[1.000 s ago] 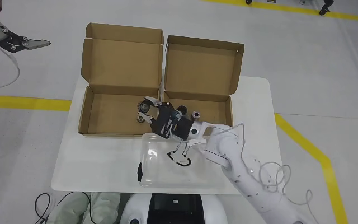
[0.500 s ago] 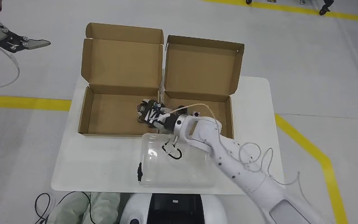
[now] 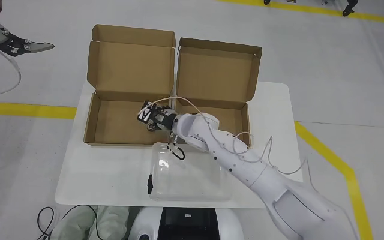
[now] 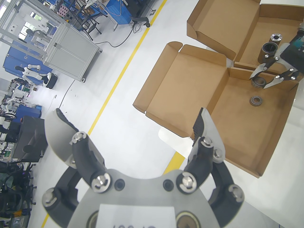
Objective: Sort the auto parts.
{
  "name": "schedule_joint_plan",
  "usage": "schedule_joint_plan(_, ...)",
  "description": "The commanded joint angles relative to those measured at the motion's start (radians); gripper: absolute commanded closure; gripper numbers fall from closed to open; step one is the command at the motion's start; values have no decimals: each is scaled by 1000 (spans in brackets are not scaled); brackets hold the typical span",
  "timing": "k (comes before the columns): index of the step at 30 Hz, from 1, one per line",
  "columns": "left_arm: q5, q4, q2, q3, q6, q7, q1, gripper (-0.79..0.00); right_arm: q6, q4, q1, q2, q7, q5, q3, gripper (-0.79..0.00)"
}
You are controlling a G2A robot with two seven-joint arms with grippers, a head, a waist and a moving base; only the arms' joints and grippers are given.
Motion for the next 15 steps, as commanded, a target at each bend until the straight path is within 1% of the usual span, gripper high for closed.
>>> schedule_joint_plan(1,0,0,0,0,0,0,0,-785,-4,59,20,-21,2,20,-14,0)
schedule_joint_plan(7,0,0,0,0,0,0,0,-785,-23,206,72,-89,-14,76,-53,0)
schedule_joint_plan(15,0,0,0,0,0,0,0,-785,-26,358,126,-174,-17,108,-92,0)
